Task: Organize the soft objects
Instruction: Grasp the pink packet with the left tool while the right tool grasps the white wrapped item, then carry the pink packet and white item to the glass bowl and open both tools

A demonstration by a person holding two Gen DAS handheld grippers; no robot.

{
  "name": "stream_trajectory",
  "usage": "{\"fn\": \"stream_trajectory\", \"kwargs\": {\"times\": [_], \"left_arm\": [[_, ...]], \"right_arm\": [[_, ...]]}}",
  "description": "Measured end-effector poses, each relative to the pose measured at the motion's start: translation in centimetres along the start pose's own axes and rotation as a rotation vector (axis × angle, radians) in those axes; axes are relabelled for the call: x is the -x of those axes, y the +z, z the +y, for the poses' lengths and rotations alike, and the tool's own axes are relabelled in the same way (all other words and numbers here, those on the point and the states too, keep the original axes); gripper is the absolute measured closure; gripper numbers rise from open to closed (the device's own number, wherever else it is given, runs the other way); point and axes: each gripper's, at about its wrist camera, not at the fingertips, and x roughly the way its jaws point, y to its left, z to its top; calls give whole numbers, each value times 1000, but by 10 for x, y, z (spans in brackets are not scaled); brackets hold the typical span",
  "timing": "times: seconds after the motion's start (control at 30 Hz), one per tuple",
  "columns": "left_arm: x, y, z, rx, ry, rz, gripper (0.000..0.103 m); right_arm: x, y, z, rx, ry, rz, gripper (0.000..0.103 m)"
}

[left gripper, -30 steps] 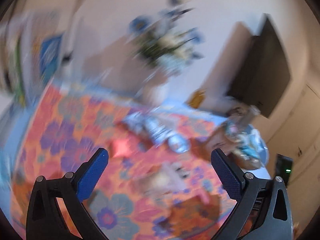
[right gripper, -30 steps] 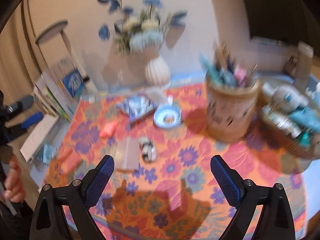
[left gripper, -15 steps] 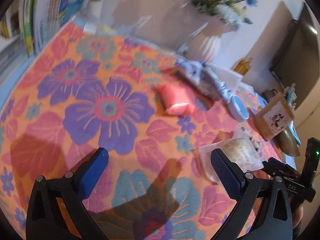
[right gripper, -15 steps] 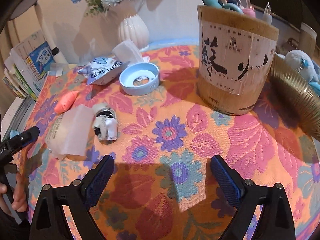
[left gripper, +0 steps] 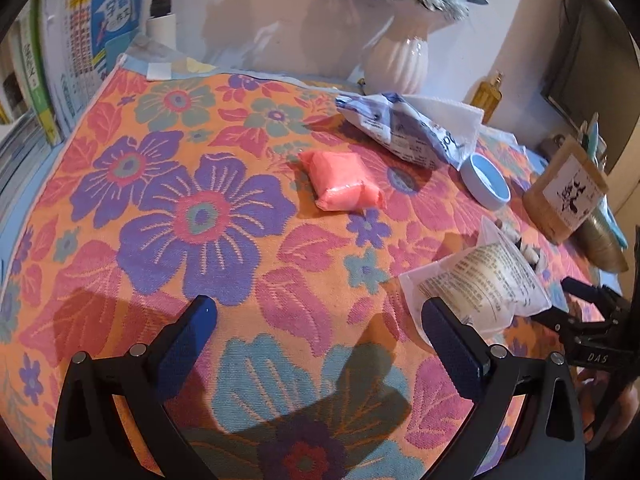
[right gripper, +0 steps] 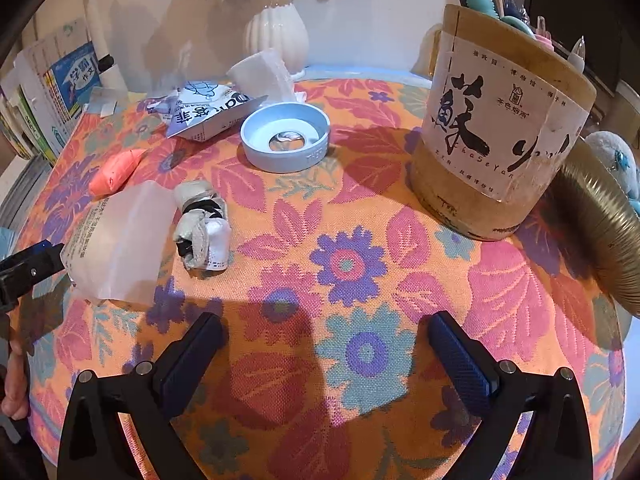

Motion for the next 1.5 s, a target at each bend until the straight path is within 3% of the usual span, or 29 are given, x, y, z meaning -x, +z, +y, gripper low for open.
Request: {"fn": "stream_trajectory", "kwargs": {"times": [0.1,0.2,0.27,0.3,0.37,0.4,0.47,0.53,0.57,0.6,0.67,0.8,1.07,1.1,1.17,1.2,1.23,1.27,1.37,1.5], "left_arm": [[2,-2,-3,-10,-4,0,1],[9,-3,2,5,-78,-16,1],[18,-3,4,-1,-153,-41,1],[25,-3,4,-10,-195,-61,1],[37,1,-2,-41,-217,-86,1],[43,7,-7,-68,-207,-96,1],[48,20,-14,-90,-191,-107,1],[44,32,-15,-81,-183,-105,1],[37,38,-14,-65,-152,-91,1],[27,45,-12,-46,-104,-71,1],[5,51,-7,-7,-51,-55,1],[-28,54,0,52,-37,-33,2],[-47,55,-14,4,47,0,3],[-47,55,-16,-13,45,-3,7],[-48,54,-20,-38,72,-9,28],[-47,54,-21,-45,93,-20,33],[-46,53,-22,-48,98,-28,46],[-45,52,-23,-58,77,-34,65],[-44,51,-27,-81,58,-38,65],[-37,50,-25,-78,37,-80,66]], "right_arm": [[0,0,1,-2,1,1,0],[2,1,-1,-17,17,23,0],[9,4,-7,-74,121,34,0],[15,8,-12,-123,230,31,0],[21,16,-18,-192,348,13,0],[22,22,-18,-209,366,7,0],[20,32,-12,-204,362,8,7],[12,42,1,-165,324,16,26],[7,45,7,-149,303,16,39],[3,46,11,-137,297,14,44],[-3,46,20,-132,301,-4,44],[-15,43,23,-120,267,-29,46],[-17,42,41,-34,170,-54,47],[-17,42,46,-12,147,-55,47],[-18,40,56,38,92,-59,49],[-18,39,62,68,69,-64,52],[-18,38,66,90,60,-68,55],[-17,37,70,108,53,-73,61],[-15,35,70,117,46,-89,70],[-6,34,55,55,87,-140,71]]}}
